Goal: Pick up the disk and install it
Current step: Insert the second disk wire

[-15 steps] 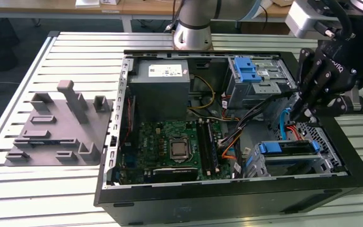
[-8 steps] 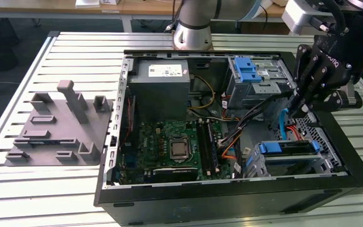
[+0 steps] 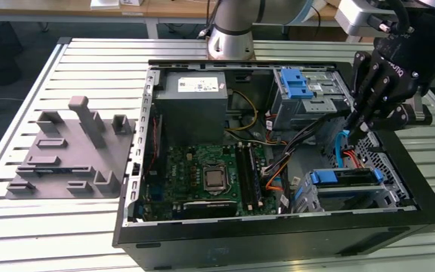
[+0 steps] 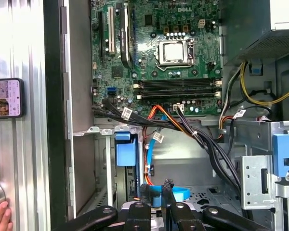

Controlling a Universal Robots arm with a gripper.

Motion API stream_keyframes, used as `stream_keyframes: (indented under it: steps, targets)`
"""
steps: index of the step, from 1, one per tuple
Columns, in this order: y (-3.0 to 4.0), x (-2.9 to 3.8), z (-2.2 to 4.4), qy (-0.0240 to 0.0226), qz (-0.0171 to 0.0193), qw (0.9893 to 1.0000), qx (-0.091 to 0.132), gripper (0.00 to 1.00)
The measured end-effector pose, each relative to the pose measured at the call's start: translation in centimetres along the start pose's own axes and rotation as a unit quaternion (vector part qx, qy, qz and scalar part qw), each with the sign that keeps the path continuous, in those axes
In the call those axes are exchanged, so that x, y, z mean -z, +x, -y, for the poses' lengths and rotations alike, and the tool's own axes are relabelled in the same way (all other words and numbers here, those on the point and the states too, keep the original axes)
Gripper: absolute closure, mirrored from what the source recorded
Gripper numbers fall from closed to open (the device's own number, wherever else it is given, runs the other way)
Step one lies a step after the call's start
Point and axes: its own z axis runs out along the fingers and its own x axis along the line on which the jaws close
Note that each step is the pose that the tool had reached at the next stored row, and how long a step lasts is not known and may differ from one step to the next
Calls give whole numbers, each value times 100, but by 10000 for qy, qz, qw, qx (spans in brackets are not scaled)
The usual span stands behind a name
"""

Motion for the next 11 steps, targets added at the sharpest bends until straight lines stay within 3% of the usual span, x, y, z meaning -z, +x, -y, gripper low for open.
stream_keyframes:
  steps: [4,11]
  targets:
    - [-45,-5,-3,7,-114,9999,-2,76]
    - [-51,-48,-3,8,-131,9999,-2,76]
